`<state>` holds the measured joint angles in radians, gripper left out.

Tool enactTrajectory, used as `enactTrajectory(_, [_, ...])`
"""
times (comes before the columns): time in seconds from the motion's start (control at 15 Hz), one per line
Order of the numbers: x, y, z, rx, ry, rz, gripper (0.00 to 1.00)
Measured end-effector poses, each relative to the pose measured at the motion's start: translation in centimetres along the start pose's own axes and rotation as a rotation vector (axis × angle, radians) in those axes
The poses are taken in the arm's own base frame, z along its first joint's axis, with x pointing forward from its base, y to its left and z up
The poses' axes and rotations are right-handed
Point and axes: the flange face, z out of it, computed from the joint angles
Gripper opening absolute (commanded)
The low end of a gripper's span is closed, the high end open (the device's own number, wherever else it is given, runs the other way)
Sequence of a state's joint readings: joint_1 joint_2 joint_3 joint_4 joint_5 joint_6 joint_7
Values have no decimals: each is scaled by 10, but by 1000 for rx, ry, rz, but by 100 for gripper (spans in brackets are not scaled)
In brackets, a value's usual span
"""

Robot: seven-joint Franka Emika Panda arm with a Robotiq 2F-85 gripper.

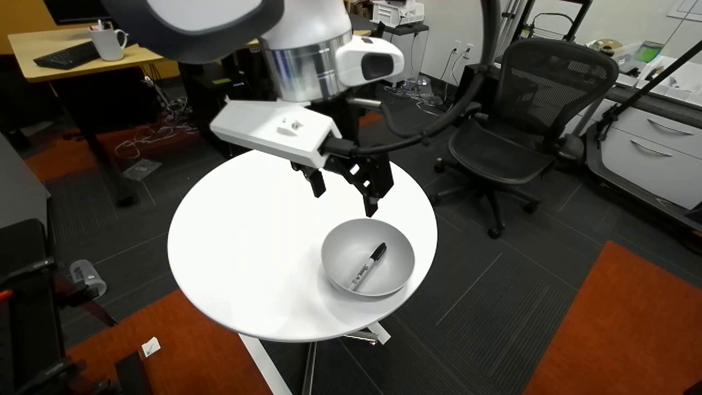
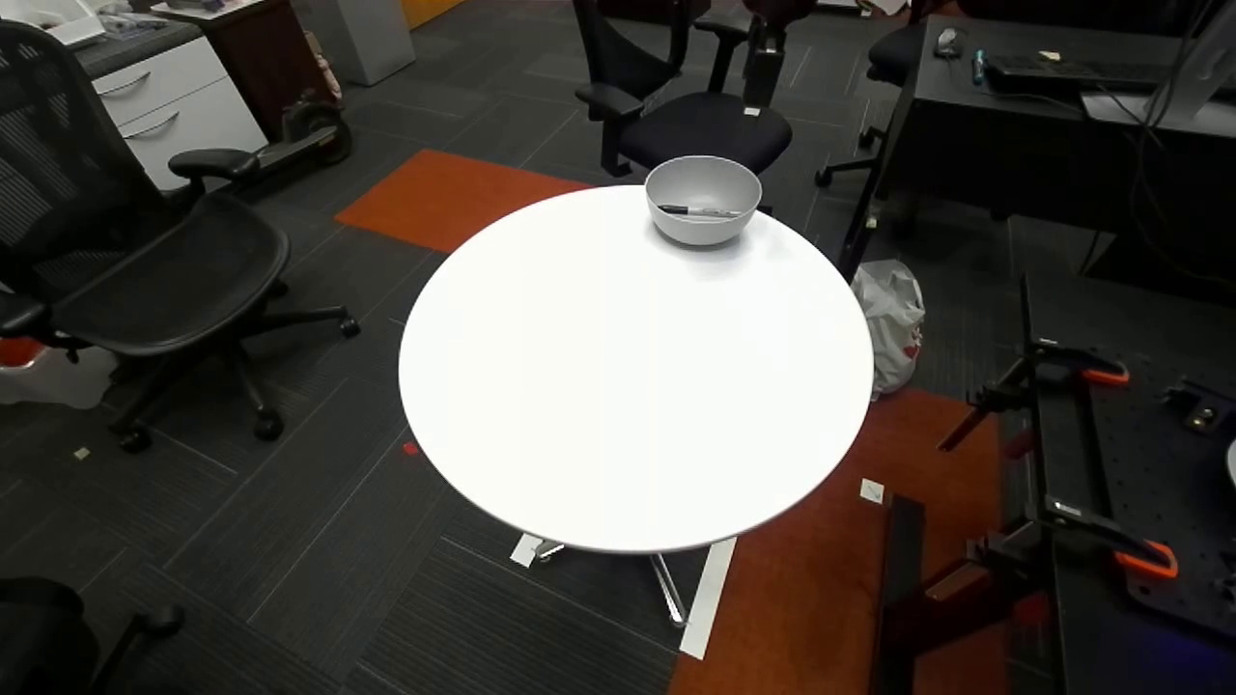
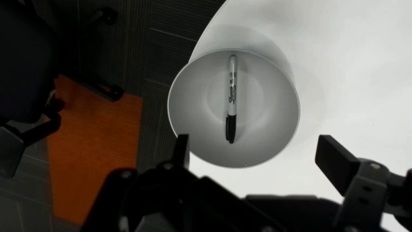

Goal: Take the black pen out of the grey bowl

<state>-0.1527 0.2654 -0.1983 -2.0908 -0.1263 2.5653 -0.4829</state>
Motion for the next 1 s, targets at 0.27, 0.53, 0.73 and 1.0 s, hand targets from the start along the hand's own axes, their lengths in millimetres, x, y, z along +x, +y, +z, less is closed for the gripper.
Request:
enactTrajectory(0.27, [13, 20, 19, 62, -21, -60, 100])
enactTrajectory(0.53, [18, 32, 43, 94, -55, -98, 100])
enactTrajectory(0.73, [21, 30, 66, 114, -72, -110, 100])
enactTrajectory(1.0, [25, 27, 76, 125, -82, -116, 100])
